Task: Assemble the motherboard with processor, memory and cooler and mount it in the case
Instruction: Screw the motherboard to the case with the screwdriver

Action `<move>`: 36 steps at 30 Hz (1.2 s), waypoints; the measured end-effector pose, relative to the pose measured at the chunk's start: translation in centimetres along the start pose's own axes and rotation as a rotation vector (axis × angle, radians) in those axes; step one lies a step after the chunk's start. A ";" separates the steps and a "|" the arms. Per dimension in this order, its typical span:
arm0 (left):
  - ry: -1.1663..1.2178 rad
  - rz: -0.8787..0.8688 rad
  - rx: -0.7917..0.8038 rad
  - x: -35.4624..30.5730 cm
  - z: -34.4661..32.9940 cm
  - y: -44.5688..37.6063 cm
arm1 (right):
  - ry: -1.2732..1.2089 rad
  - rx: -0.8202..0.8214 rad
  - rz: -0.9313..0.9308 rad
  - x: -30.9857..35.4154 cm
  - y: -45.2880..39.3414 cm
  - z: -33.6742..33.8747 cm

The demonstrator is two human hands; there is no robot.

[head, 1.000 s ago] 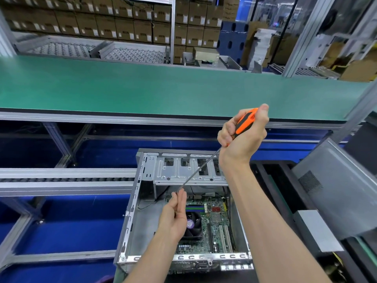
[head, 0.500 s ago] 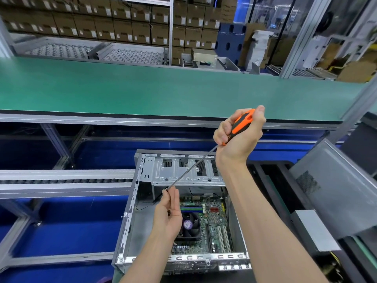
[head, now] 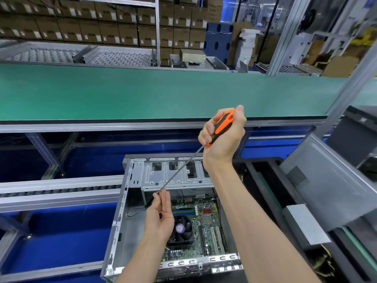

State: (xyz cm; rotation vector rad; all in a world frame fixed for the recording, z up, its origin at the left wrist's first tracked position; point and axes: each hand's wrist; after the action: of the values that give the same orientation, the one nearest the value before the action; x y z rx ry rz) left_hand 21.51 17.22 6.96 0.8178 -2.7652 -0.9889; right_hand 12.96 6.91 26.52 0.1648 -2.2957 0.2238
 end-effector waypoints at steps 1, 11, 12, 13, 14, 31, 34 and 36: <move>-0.003 -0.003 -0.005 0.1 -0.1 0.0 | 0.004 0.003 0.000 0.0 -0.1 0.0; 0.012 -0.023 -0.006 0.4 -0.8 -0.4 | 0.030 0.000 0.012 0.3 -1.3 0.0; 0.013 -0.026 -0.002 0.5 -0.9 -0.4 | 0.028 0.000 0.015 0.3 -1.4 0.0; 0.013 -0.031 0.002 0.5 -1.0 -0.4 | 0.026 -0.002 0.017 0.4 -1.6 0.0; 0.012 -0.035 0.005 0.6 -1.1 -0.3 | 0.023 -0.004 0.016 0.5 -1.6 0.0; 0.030 -0.049 0.033 0.3 -0.8 -0.1 | 0.002 0.049 0.006 0.7 -1.0 -0.1; -0.001 -0.041 0.037 0.2 -0.5 -0.2 | 0.040 0.082 0.014 0.6 -0.8 0.0; -0.019 -0.036 0.041 0.2 -0.3 -0.2 | 0.104 0.136 0.039 0.8 -0.8 0.1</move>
State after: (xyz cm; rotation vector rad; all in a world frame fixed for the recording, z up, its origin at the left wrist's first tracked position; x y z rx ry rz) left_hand 21.53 16.81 7.06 0.8717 -2.8049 -0.9535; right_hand 12.49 6.02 27.13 0.1740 -2.1823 0.3996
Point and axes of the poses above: each hand's wrist, its own y-axis away from the middle knuckle, its own z-axis out of the back of the hand, x = y × z, and after that the axes turned 11 degrees about -z, right-handed
